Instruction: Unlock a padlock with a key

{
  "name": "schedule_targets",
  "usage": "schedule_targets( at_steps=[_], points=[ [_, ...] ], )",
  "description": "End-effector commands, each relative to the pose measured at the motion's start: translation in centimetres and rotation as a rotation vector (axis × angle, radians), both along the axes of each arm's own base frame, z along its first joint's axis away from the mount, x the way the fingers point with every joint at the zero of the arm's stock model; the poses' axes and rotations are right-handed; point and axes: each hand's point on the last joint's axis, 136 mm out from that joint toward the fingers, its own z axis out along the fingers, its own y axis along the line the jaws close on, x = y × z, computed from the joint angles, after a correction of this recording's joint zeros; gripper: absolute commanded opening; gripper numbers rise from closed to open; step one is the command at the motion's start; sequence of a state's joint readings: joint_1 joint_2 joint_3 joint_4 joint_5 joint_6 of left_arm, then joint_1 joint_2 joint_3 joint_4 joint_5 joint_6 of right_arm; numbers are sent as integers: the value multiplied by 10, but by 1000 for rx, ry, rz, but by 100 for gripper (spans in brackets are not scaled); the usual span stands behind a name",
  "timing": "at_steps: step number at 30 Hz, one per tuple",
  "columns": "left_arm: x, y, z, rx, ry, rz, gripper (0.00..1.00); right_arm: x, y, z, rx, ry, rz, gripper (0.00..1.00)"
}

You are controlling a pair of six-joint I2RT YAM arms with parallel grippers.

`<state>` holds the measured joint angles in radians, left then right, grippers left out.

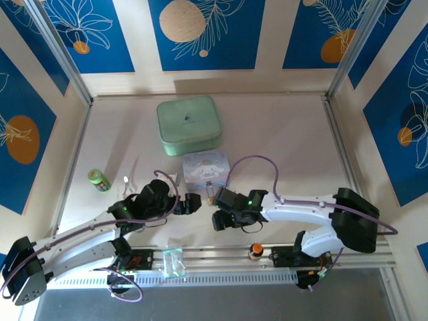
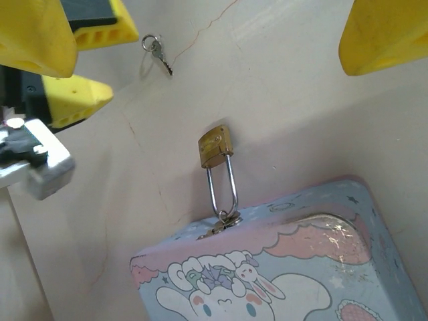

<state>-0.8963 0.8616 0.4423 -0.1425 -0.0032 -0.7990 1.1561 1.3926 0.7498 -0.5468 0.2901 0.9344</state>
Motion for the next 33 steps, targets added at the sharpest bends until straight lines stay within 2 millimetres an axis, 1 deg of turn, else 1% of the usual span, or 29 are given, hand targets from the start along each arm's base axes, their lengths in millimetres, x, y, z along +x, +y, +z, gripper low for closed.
schedule_targets(
  at_steps=[1, 3, 6, 8, 13, 18, 24, 25, 27, 29, 31, 33],
  points=[
    [2, -7, 6, 12, -18, 19, 99, 0, 17, 0, 12, -12, -26, 79],
    [-1, -13, 5, 16, -13, 0, 100, -3, 20, -7, -2, 5, -28, 78],
    [-2, -19, 2, 13, -5, -10, 99, -8, 26, -14, 5, 23, -26, 71],
    [-3, -21, 0, 6, -2, -11, 99, -9, 27, -17, -1, 24, -32, 67],
    [-3, -16, -3, 11, -1, 3, 99, -13, 17, -23, -59, 21, -59, 55],
    [-4, -14, -7, 10, 5, 14, 99, -19, 15, -30, -91, 20, -42, 44],
    [-5, -13, -15, -2, 21, 31, 99, -20, 27, -35, -56, 31, -17, 40],
    [-5, -12, -15, 1, 21, 32, 99, -20, 29, -35, -54, 32, -12, 37],
    [-5, -10, -17, 5, 23, 35, 99, -20, 32, -38, -48, 39, -4, 37],
    [-5, -8, -18, 10, 21, 41, 99, -22, 34, -41, -37, 57, 0, 28],
    [-5, -6, -19, 14, 20, 47, 99, -25, 38, -44, -18, 84, 8, 11],
    [-6, -4, -20, 16, 21, 52, 99, -28, 37, -48, -16, 95, 10, 11]
  ],
)
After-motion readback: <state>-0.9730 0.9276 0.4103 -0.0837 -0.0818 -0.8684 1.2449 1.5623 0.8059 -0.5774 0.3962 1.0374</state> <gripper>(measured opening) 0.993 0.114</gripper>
